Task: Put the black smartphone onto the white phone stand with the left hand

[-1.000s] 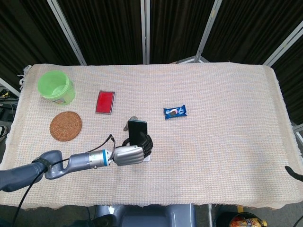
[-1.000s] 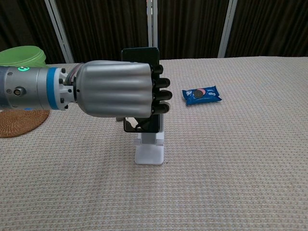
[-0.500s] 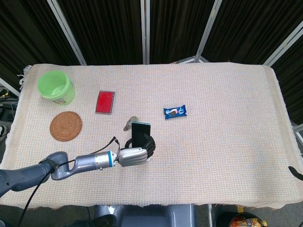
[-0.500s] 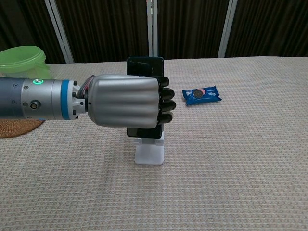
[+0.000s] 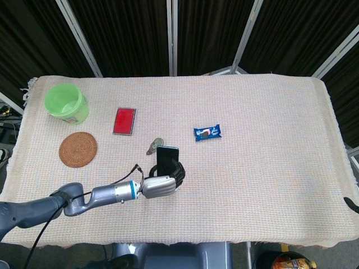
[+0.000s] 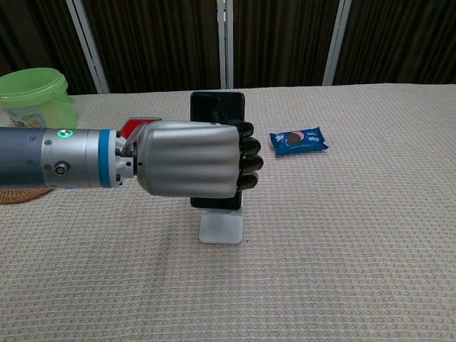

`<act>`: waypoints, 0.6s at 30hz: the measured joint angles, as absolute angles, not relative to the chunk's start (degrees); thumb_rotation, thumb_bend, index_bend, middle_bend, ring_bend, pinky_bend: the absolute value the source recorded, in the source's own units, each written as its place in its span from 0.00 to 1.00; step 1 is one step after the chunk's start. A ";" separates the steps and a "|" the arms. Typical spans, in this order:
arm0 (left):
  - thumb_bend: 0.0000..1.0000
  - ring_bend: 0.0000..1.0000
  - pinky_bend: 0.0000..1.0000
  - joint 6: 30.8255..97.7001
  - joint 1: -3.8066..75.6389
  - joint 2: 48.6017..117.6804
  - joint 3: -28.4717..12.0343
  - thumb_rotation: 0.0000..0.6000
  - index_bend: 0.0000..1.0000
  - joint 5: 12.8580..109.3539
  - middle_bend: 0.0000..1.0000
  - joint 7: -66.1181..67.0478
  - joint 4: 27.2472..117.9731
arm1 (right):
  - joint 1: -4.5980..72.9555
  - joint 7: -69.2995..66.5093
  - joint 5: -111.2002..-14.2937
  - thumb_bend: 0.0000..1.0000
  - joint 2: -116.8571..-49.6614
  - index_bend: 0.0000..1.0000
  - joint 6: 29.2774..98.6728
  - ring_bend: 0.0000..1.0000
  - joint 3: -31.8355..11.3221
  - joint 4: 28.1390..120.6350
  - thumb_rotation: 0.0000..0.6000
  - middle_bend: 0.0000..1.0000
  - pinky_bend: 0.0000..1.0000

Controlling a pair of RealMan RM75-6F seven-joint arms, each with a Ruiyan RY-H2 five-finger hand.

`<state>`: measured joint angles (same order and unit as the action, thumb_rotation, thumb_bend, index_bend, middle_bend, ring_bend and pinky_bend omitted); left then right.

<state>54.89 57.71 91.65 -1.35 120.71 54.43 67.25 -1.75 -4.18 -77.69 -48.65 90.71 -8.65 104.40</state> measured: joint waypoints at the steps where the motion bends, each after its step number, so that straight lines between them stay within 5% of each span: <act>1: 0.00 0.42 0.41 54.86 57.70 91.82 -1.29 1.00 0.53 120.57 0.31 54.42 67.24 | -1.77 -4.25 -77.69 0.00 -48.62 0.00 90.73 0.00 -8.65 104.39 1.00 0.00 0.00; 11: 0.00 0.09 0.28 55.59 57.15 93.49 -0.35 1.00 0.25 119.41 0.02 54.81 65.96 | -2.02 -4.54 -77.72 0.00 -48.40 0.00 91.01 0.00 -8.68 104.40 1.00 0.00 0.00; 18: 0.00 0.00 0.12 57.13 57.04 92.39 -0.53 1.00 0.01 119.10 0.00 55.35 67.05 | -2.03 -4.52 -77.89 0.00 -48.36 0.00 90.96 0.00 -8.62 104.42 1.00 0.00 0.00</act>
